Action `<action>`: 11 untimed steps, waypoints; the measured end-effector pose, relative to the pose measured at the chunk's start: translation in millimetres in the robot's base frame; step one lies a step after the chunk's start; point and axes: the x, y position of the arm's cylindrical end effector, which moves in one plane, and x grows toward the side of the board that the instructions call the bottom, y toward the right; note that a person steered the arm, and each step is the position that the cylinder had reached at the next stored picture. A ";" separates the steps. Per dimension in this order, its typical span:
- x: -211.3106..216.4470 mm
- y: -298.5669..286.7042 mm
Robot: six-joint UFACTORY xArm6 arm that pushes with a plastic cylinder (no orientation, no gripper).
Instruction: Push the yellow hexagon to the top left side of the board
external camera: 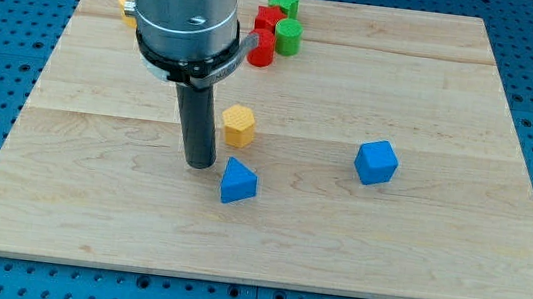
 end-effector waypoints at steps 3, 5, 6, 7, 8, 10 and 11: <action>-9.6 96.8; -86.2 15.1; -74.6 -31.8; -50.8 -23.1; -120.2 -68.2; -88.0 -50.1; -102.2 -125.0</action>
